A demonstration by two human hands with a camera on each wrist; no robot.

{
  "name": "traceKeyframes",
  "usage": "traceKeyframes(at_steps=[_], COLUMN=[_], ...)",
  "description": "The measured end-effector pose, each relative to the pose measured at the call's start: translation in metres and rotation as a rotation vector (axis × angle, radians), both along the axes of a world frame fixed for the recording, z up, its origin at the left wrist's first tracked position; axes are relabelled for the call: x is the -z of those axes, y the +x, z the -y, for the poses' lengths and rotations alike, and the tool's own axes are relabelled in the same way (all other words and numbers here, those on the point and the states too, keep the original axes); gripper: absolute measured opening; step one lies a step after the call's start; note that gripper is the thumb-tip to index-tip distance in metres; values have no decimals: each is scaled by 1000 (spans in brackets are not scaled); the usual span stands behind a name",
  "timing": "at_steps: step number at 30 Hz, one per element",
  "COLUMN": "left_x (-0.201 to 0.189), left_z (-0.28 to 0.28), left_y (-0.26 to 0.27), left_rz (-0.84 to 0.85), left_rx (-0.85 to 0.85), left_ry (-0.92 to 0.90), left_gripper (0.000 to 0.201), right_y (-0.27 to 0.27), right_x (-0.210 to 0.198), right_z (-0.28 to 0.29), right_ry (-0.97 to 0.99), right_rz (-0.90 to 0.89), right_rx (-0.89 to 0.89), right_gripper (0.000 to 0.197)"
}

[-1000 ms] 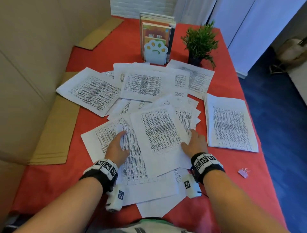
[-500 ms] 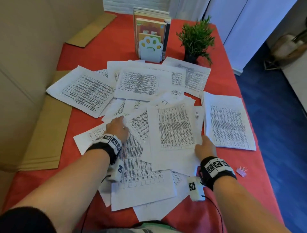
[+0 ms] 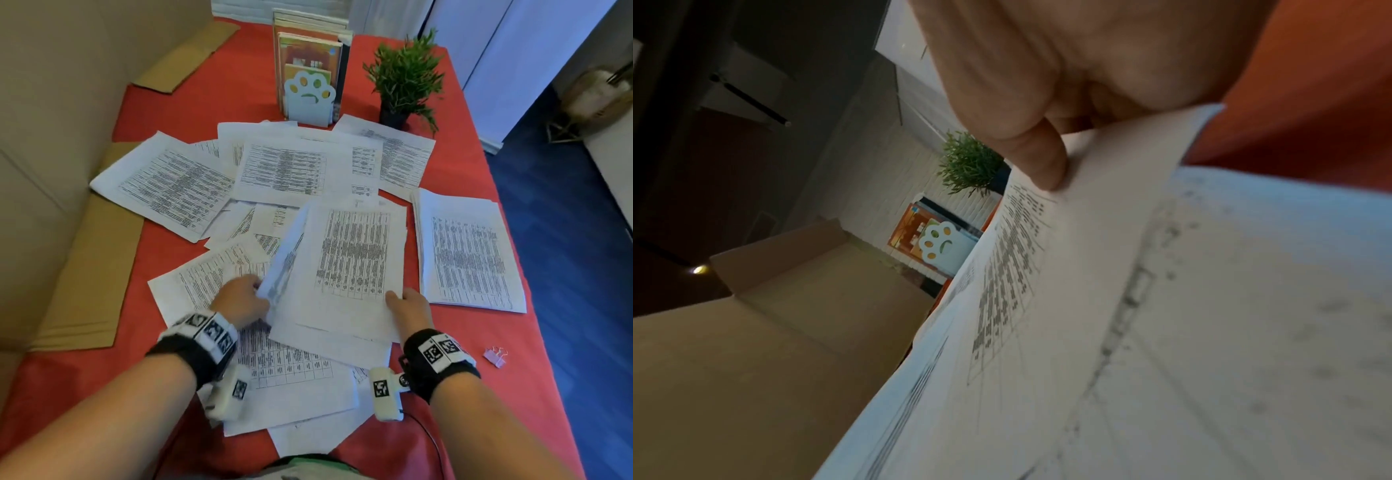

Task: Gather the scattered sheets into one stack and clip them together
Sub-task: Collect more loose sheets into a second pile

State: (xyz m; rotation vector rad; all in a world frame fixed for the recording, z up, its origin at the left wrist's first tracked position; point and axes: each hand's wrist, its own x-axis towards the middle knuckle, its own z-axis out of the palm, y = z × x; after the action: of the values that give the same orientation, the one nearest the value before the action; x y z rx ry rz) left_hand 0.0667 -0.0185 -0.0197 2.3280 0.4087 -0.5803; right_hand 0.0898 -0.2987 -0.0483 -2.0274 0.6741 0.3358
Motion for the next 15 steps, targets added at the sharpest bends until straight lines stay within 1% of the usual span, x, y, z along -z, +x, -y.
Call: traceKeyframes(at_steps=[1,2,3,4,5,6,7,8,9,10,12,13,15], left_x=[0,2,5,10,14,19,22,24,23,24,28,28,31], left_z=[-2,-3,-5,-8,-10,-13,-15,-16,-17,-19,-23,-25,-29], left_y=[-16,-30,-42,-51,-58,-62,-63,-62,-60,-56,-50,-49,-49], left_rz=[-87,-162,-196,-183,-131,-67,-13,21,44,63,88,97,123], left_rx=[61,119,149,129,58,-46,-142,-215,-276,-329,-376,-366,-326], left_ry=[-6,3,20,43,80,136,190,229,228,189,80,55,57], left_gripper=[7,6,10,20,36,51,62,69,71,69,55,46,30], right_y=[-2,-4,-5,-8,-9,-12,-14,-17,-20,-23,-26,-27,-30], right_x=[-3,-5,-6,-7,-7,-6,-5,-6,-5,-6,-6,-5,-4], right_z=[-2,-4,-6,-9,-12,-15,-18,-21,-24,-26,-29,-28,-26], right_ry=[-6,-18,-29,-39,-48,-53,-49,-40,-23,-7,15,21,27], right_rz=[9,14,16,20,26,25,31,42,55,60,69,69,66], right_rx=[-23,-50,-77,-101,-113,-114,-101,-92,-85,-88,-103,-103,-99], right_gripper=[30,26,18,11,16,25,32,39,47,55,61,61,52])
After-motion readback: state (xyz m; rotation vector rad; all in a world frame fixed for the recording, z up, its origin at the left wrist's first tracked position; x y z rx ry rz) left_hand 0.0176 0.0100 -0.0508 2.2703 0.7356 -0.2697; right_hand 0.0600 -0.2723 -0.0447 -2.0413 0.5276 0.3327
